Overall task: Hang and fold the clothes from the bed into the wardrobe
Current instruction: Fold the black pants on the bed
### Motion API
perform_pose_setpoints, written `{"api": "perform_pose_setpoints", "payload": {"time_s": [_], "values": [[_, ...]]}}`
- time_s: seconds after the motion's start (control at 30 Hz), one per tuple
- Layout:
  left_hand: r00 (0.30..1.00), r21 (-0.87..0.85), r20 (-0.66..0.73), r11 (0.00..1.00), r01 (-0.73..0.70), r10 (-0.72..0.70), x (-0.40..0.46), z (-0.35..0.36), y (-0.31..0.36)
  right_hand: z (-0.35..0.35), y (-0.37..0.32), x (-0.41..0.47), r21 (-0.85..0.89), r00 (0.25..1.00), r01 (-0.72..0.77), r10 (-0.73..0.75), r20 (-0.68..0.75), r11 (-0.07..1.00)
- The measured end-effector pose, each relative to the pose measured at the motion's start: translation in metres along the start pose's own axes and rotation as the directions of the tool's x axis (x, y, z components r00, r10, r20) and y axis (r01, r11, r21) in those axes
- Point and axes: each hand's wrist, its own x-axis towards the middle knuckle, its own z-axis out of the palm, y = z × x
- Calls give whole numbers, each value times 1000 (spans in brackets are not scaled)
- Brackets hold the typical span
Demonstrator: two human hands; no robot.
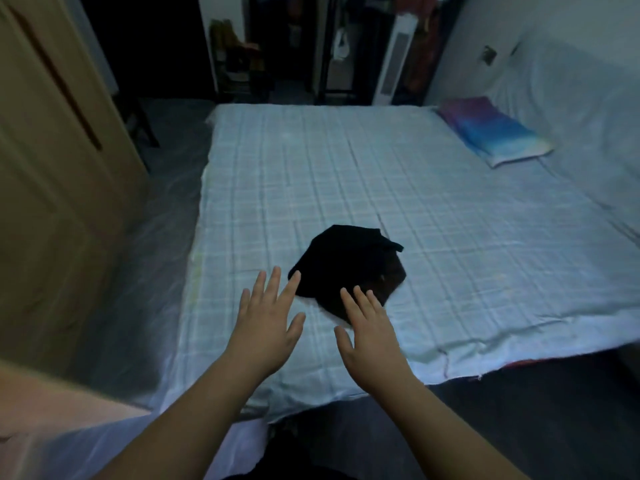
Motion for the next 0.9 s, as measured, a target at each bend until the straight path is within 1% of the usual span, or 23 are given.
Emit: {"api": "perform_pose_setpoints", "payload": {"time_s": [0.17, 0.33, 0.47, 0.57, 0.63, 0.7, 0.8, 0.9], "values": [[999, -44, 34, 999, 20, -18, 76, 32, -9, 3, 50, 60, 12, 996, -92, 92, -3, 996], [990, -69, 137, 998, -8, 18, 157, 66, -6, 23, 97, 127, -46, 980, -178, 181, 80, 983], [975, -72, 220, 997, -30, 45, 204, 95, 3, 35, 134, 167, 11, 950, -278, 273, 154, 961], [953, -46, 299, 999, -25, 38, 233, 120, 12, 38, 171, 187, 25, 919, -352, 341, 196, 936], [945, -55, 327, 998, -1, 19, 253, 134, 20, 39, 196, 200, 28, 897, -391, 374, 237, 920], [943, -58, 334, 998, 28, -7, 274, 148, 28, 39, 219, 219, 88, 874, -433, 393, 286, 897], [934, -42, 352, 997, 70, -51, 303, 173, 43, 44, 250, 255, 229, 842, -505, 417, 342, 832], [939, -58, 340, 995, 80, -56, 329, 206, 58, 59, 279, 289, 330, 849, -505, 390, 357, 797]]}}
